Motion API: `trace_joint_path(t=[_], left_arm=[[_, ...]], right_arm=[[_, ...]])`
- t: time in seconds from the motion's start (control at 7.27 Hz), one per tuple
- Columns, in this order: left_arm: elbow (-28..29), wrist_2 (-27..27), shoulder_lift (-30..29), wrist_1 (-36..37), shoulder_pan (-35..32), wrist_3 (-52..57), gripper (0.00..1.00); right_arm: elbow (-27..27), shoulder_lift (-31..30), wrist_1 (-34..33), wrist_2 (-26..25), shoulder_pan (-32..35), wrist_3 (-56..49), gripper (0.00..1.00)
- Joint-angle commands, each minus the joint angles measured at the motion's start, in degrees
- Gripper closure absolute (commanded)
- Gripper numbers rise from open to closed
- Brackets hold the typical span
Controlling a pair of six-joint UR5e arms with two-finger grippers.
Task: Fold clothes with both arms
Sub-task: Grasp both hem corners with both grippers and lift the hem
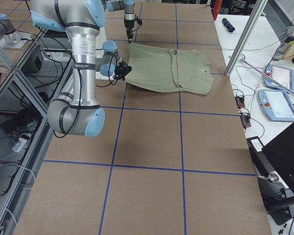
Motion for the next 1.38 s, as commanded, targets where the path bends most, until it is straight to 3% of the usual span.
trace_joint_path(t=[0.0, 0.28, 0.55, 0.83, 0.96, 1.24], left_arm=[[-7.4, -0.2, 0.0, 4.3, 1.9, -2.6, 1.0], [-10.9, -0.3, 0.4, 4.4, 1.5, -2.7, 1.0], [-11.2, -0.1, 0.5, 4.7, 0.1, -1.9, 1.0], [-9.6, 0.2, -0.2, 4.7, -6.9, 4.5, 1.0], [-7.4, 0.3, -0.2, 4.7, -8.4, 6.4, 1.0], [0.9, -0.2, -6.1, 4.9, -20.3, 22.8, 1.0]], right_arm=[[4.5, -2.8, 0.0, 2.4, 0.1, 0.0, 1.0], [8.6, -5.6, 0.0, 2.5, 0.5, 0.1, 1.0], [8.4, -5.6, -0.1, 2.0, 3.3, -0.2, 1.0], [5.9, -5.2, -0.5, 2.0, 8.7, -4.9, 1.0], [5.2, -3.8, -0.5, 2.2, 12.3, -10.1, 1.0], [0.7, 1.1, -0.8, 2.6, 20.1, -16.8, 1.0]])
